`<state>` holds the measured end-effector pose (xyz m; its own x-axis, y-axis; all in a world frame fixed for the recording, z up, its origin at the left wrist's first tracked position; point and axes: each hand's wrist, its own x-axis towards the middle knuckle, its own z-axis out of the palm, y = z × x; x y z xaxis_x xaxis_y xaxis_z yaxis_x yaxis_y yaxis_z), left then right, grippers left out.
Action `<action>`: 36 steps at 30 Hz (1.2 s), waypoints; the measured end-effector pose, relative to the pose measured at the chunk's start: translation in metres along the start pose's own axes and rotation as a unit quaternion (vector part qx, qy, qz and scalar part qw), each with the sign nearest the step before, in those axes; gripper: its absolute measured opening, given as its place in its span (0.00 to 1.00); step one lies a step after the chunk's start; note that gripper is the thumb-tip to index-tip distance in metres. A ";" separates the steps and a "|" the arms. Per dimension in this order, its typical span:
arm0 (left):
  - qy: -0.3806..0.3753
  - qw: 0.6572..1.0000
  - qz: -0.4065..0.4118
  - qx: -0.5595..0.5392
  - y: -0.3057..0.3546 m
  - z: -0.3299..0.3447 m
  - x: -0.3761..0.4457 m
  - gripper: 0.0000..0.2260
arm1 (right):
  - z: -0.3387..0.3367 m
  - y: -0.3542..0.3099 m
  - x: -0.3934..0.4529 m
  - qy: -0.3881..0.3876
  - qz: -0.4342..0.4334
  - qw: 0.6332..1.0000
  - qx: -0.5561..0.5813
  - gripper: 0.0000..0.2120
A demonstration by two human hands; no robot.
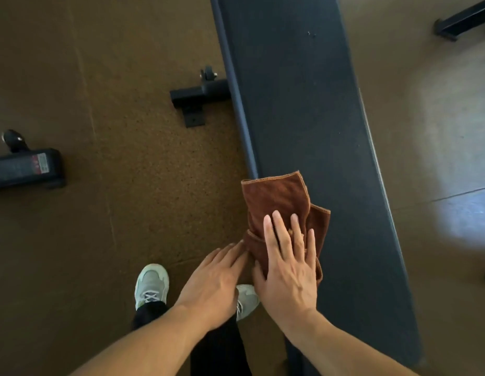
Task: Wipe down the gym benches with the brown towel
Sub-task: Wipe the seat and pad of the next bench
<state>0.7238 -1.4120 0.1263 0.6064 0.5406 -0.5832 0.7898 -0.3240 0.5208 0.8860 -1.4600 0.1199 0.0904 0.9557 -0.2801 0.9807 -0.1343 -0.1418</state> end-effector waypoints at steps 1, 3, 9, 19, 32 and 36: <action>0.003 1.000 -0.006 -0.008 -0.006 0.002 -0.005 0.39 | -0.002 0.000 0.002 -0.006 -0.005 1.000 -0.006 0.47; 0.013 1.000 -0.013 -0.015 -0.021 0.000 -0.013 0.40 | -0.008 0.000 0.009 -0.019 -0.016 1.000 -0.012 0.46; 0.056 0.996 -0.065 -0.038 -0.069 -0.026 -0.037 0.36 | -0.045 -0.032 0.137 -0.010 0.001 0.999 -0.036 0.46; 0.050 0.992 -0.112 -0.041 -0.122 -0.028 -0.072 0.36 | -0.047 -0.043 0.169 0.023 -0.023 0.997 -0.065 0.32; 0.025 0.995 -0.083 -0.052 -0.059 0.049 -0.084 0.35 | -0.006 -0.015 0.030 0.041 -0.051 0.997 -0.031 0.15; 0.032 0.995 -0.085 -0.030 -0.038 0.062 -0.090 0.36 | 0.001 -0.005 -0.022 0.032 -0.056 0.998 -0.006 0.15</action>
<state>0.6446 -1.4963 0.1205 0.4555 0.6323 -0.6267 0.8726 -0.1776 0.4550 0.8787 -1.4802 0.1258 -0.0096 0.9795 -0.2013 0.9872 -0.0227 -0.1576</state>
